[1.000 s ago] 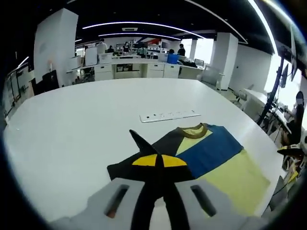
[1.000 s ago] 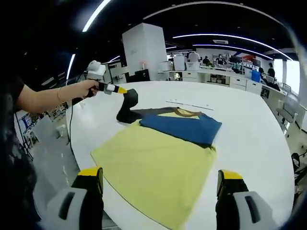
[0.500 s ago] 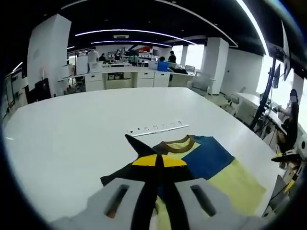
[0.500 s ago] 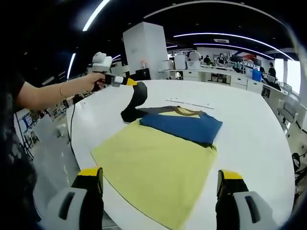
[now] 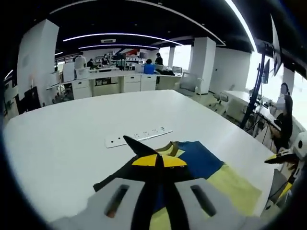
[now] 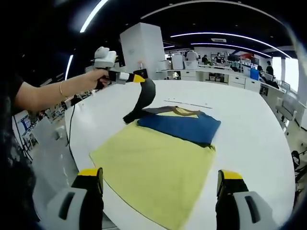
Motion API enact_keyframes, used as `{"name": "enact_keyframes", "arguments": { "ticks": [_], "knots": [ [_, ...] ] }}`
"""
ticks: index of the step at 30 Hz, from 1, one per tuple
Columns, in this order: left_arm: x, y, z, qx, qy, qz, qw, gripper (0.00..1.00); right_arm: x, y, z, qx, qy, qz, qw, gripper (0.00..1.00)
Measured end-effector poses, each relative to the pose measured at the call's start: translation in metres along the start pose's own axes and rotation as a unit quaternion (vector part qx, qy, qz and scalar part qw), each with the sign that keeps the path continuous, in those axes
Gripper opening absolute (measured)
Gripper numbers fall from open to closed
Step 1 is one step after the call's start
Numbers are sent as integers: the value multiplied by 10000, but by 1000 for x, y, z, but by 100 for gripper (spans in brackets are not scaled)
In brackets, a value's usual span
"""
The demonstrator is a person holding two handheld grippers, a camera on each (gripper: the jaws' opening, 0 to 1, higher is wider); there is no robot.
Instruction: Fold the garment on the visible template until the final outline fits inside the template.
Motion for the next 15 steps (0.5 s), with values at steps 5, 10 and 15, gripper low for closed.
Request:
{"name": "enact_keyframes", "arguments": {
  "ticks": [5,10,15],
  "knots": [
    [-2,-4,6,8,-15,-50,10000,0,0,1,0,-17,-15,10,10000,100],
    [-5,-14,13,89,-89,-177,9998,0,1,1,2,-44,18,3,10000,100],
    [-12,-30,20,232,-152,-172,9995,0,2,1,3,-50,29,5,10000,100]
  ]
}}
Point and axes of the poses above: the point that each gripper's makers call its tool centre point, and the gripper's own axes: z roughly forward along the fingers, y roughly to its left, x roughly out of its underside, the point moved 7 cm from there along -z, roughly backward along the fingers, and after that the axes turned 4 degrees about z, right-handed, at the moved point
